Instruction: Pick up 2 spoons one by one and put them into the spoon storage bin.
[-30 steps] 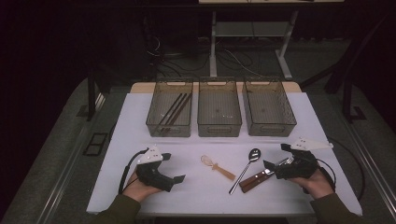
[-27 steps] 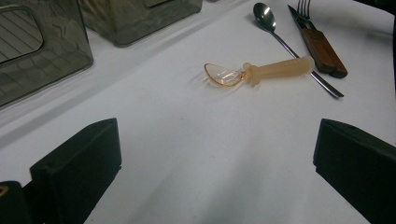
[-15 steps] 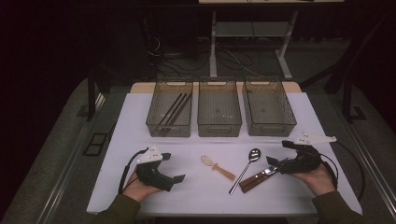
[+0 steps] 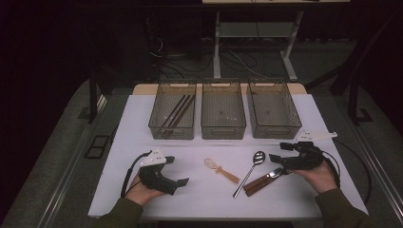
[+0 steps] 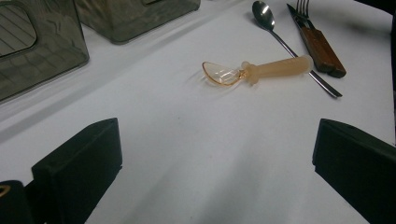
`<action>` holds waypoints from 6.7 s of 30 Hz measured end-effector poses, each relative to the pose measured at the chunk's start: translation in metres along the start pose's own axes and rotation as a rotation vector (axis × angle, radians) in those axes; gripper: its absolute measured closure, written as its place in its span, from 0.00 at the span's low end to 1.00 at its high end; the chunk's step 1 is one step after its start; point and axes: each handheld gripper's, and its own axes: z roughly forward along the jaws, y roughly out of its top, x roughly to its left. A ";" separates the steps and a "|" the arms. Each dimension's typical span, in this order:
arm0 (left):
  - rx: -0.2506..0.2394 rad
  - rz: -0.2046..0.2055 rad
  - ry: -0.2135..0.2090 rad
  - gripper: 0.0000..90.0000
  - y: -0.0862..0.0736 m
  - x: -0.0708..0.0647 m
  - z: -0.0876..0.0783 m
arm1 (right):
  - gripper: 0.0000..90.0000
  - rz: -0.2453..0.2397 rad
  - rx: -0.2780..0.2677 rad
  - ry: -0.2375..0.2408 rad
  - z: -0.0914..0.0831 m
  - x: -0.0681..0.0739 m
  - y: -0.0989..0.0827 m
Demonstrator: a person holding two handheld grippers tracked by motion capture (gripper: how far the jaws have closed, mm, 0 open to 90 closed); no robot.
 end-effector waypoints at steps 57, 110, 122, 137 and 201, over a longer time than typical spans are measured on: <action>0.014 0.004 -0.002 0.00 0.000 0.000 0.003 | 0.51 -0.163 0.168 0.226 0.075 0.079 0.018; 0.037 0.025 -0.007 0.00 0.001 -0.002 0.006 | 0.82 -0.238 0.228 0.147 0.082 0.101 0.006; 0.033 0.025 -0.017 0.00 0.001 -0.001 0.006 | 0.82 -0.224 0.201 0.170 0.075 0.095 0.010; 0.031 0.030 -0.018 0.00 0.001 -0.002 0.005 | 0.82 -0.213 0.178 0.160 0.067 0.091 0.014; 0.025 0.031 -0.020 0.00 0.000 -0.001 0.005 | 0.82 -0.130 0.008 0.076 0.056 0.043 0.088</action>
